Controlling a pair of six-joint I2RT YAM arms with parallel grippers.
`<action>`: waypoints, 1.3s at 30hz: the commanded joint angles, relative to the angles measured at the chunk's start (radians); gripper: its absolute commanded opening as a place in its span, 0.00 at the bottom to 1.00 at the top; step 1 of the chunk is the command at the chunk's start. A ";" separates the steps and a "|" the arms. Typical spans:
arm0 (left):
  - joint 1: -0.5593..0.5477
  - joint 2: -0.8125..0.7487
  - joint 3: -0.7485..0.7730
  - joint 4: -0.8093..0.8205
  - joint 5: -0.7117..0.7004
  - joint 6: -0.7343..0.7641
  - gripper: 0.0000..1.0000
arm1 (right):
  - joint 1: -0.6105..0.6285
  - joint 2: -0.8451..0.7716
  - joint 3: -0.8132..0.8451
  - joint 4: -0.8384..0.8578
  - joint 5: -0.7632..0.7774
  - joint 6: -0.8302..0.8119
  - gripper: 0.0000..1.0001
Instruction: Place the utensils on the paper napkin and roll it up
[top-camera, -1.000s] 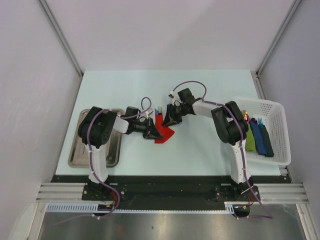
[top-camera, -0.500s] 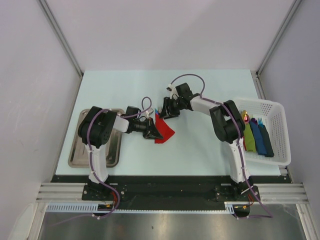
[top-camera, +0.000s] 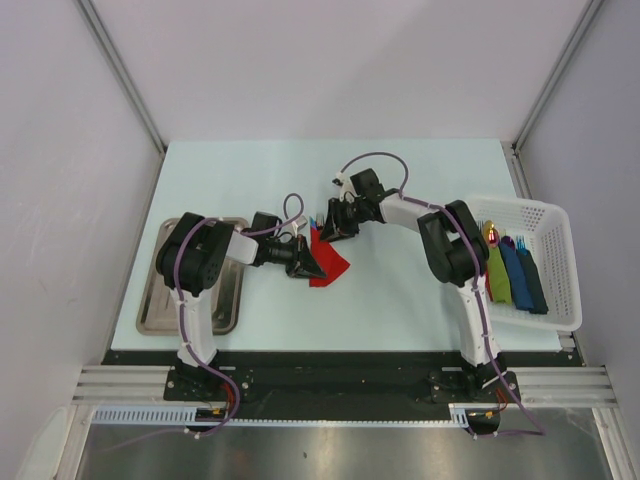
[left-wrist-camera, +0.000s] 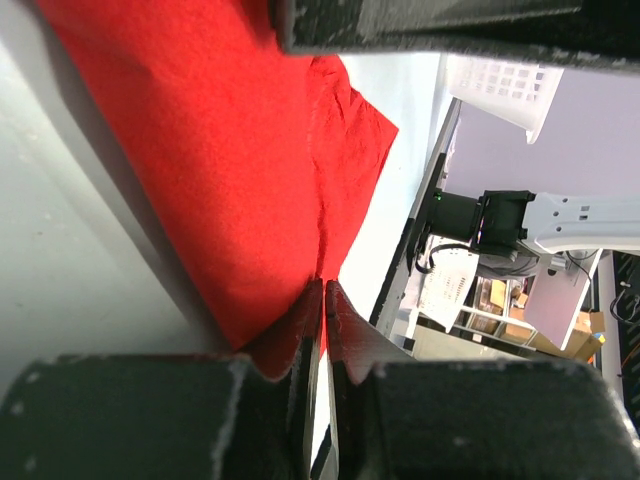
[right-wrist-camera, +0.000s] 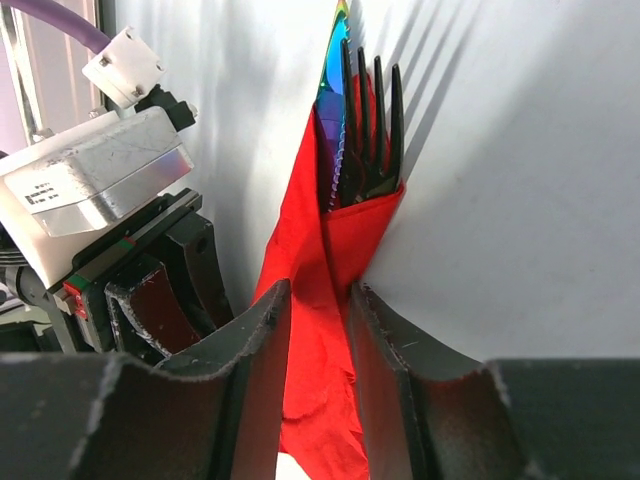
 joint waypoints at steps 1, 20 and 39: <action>0.013 0.037 -0.014 -0.050 -0.108 0.062 0.12 | 0.019 0.080 -0.026 -0.086 0.045 0.003 0.35; 0.056 -0.130 0.032 -0.021 -0.102 0.074 0.34 | -0.037 0.066 -0.023 0.092 -0.194 0.089 0.00; 0.168 -0.438 0.118 -0.274 -0.246 0.273 0.93 | -0.044 -0.078 -0.037 0.223 -0.226 0.159 0.00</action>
